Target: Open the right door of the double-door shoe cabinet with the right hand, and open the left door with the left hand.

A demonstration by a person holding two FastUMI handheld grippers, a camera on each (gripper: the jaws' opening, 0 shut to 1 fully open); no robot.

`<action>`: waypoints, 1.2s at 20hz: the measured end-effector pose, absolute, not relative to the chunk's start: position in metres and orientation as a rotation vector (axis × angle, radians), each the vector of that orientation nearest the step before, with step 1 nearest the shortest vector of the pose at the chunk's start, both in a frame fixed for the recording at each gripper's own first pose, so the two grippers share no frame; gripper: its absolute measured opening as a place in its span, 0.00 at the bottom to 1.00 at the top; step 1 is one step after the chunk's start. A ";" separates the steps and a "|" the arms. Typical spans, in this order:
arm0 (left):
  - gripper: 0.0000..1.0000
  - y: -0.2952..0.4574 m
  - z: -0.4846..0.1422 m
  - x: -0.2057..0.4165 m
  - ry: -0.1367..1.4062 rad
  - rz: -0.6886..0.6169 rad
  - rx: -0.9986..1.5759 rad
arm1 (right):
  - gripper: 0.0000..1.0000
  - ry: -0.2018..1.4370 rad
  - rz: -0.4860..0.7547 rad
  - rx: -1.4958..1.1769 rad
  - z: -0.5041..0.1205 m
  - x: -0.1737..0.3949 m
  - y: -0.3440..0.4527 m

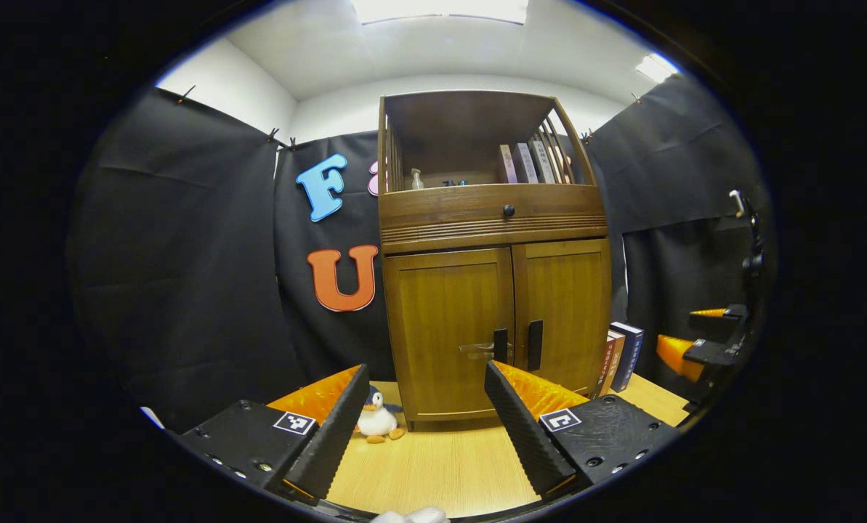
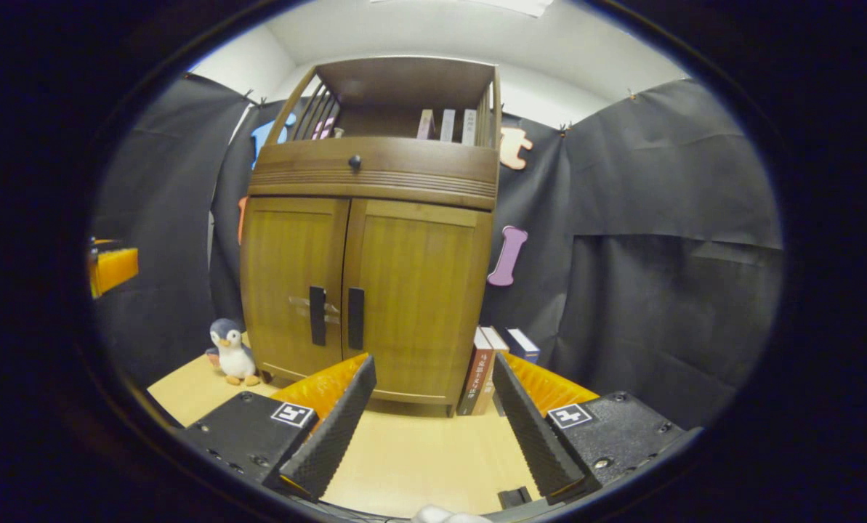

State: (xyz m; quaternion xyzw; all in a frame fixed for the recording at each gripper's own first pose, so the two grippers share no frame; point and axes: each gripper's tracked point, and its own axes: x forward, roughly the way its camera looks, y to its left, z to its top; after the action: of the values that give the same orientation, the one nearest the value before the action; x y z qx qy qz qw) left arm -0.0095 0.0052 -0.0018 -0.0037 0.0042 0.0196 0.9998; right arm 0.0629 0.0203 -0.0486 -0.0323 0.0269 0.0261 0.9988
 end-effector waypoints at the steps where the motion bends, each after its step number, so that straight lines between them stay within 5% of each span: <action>1: 0.96 0.004 -0.002 -0.010 0.011 0.047 -0.010 | 1.00 0.061 0.071 -0.067 -0.056 0.073 0.025; 18: 0.96 0.002 -0.006 -0.017 0.090 0.290 -0.032 | 1.00 0.179 0.302 0.021 -0.092 0.295 0.148; 24: 0.96 0.008 -0.013 -0.025 0.125 0.355 -0.035 | 0.89 0.204 0.298 0.058 -0.086 0.334 0.166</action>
State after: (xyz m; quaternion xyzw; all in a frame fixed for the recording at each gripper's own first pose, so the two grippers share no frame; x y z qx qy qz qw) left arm -0.0253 0.0082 -0.0130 -0.0172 0.0624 0.1767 0.9821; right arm 0.3336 0.1663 -0.0861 0.0287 0.1015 0.1481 0.9833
